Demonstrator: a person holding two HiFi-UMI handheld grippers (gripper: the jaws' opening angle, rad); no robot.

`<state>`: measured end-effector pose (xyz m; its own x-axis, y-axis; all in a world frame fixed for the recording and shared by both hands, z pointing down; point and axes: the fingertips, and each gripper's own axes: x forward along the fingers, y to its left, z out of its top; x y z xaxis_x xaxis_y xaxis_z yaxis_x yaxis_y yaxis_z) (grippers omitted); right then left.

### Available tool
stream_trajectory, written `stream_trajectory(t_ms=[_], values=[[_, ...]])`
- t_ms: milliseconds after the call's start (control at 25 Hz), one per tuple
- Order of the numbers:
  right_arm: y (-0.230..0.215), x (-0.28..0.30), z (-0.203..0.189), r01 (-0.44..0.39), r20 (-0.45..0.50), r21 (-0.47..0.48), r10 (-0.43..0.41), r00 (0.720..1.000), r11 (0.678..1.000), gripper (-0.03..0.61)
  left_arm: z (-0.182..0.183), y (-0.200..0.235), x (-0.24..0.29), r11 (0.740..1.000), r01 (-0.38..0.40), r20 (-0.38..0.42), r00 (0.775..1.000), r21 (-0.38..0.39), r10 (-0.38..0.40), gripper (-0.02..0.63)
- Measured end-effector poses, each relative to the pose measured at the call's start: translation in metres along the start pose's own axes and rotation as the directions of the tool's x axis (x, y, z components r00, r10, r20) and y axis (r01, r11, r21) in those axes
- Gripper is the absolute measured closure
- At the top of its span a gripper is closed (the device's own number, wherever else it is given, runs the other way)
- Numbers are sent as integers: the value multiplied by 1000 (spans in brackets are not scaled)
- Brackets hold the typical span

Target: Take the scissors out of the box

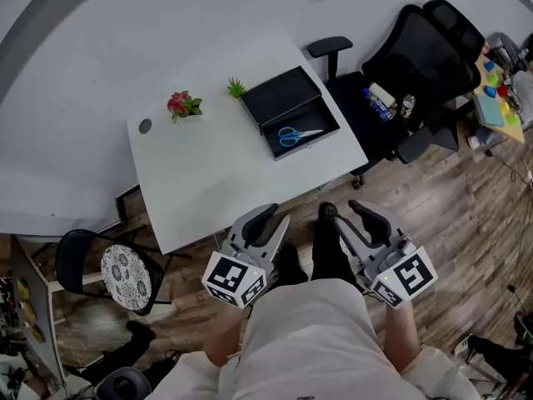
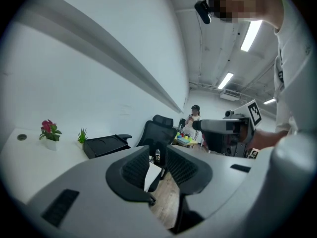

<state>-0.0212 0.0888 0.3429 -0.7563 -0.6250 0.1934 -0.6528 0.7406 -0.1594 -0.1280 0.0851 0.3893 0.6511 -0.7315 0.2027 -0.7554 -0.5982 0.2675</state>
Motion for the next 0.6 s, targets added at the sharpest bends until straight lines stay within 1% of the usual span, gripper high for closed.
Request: stream_trajectory(t_ms=[200, 400, 600], values=[[-25, 17, 9, -32, 6, -2, 32, 999, 999, 436, 6, 14, 20, 1000, -31, -12, 999, -2, 31, 507], [-57, 30, 21, -60, 10, 1, 60, 998, 998, 436, 22, 27, 50, 998, -61, -19, 998, 10, 61, 507], [-94, 43, 35, -91, 18, 0, 90, 996, 996, 437, 41, 31, 83, 997, -76, -18, 997, 20, 76, 507]])
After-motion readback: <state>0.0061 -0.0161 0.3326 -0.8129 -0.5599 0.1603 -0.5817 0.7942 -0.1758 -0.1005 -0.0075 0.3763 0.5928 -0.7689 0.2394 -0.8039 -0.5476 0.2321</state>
